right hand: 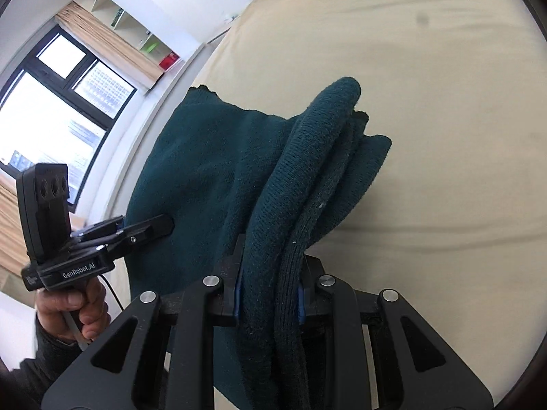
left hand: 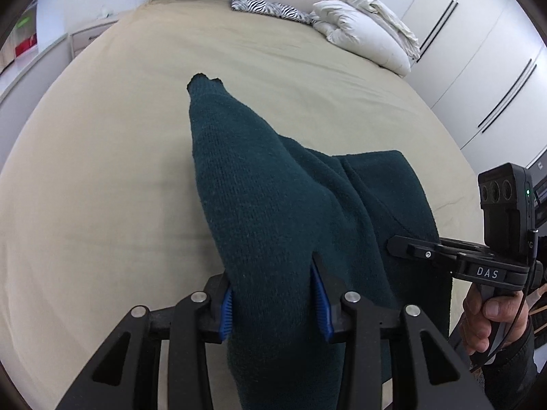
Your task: Fold small clothes
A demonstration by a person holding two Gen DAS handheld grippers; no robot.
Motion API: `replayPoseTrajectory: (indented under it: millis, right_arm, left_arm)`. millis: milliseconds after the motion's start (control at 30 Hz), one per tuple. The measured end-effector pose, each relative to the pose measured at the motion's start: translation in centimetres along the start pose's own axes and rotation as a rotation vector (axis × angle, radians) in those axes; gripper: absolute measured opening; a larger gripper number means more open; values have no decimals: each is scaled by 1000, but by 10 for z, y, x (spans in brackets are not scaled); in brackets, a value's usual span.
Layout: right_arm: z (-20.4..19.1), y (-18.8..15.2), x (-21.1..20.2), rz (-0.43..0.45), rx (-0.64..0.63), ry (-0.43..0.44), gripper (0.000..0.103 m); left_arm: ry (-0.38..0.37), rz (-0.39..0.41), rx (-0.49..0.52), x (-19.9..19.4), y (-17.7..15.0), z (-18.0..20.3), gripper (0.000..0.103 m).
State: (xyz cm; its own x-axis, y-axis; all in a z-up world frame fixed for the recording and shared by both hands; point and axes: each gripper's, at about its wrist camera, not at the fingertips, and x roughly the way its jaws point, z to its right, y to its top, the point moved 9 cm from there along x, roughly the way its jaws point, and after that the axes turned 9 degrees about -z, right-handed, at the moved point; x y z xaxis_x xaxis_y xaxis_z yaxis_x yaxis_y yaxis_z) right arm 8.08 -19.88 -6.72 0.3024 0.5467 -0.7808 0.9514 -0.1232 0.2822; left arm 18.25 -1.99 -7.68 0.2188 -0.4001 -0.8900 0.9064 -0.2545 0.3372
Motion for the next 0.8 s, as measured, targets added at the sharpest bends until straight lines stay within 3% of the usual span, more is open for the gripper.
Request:
replayPoseTrajectory:
  millis: [100, 167, 267, 333, 400, 433, 500, 600, 667, 800]
  right_arm:
    - [9, -16, 34, -38, 34, 7, 21]
    - [36, -25, 60, -56, 101, -20, 24]
    - [59, -29, 70, -20, 221, 214, 28]
    - [60, -25, 71, -17, 225, 257, 28]
    - [60, -27, 64, -27, 224, 221, 31]
    - [58, -12, 65, -23, 233, 193, 32]
    - [61, -7, 48, 17, 243, 110, 40]
    - [62, -8, 21, 76, 249, 29, 41]
    - [68, -19, 11, 71, 274, 36, 49]
    - [80, -36, 18, 49, 327, 113, 49]
  left_arm:
    - [13, -55, -50, 40, -16, -26, 45]
    - [-2, -23, -68, 54, -20, -37, 53]
    - [-29, 18, -96, 54, -22, -40, 56]
    - [-30, 35, -97, 52, -23, -39, 57]
    - [-51, 44, -114, 51, -21, -39, 57]
    - [-55, 45, -120, 51, -20, -38, 57]
    - [-48, 50, -120, 44, -29, -44, 57]
    - [-32, 52, -126, 43, -30, -42, 60]
    - [-35, 59, -141, 45, -29, -40, 61]
    - [-37, 56, -168, 51, -29, -41, 69]
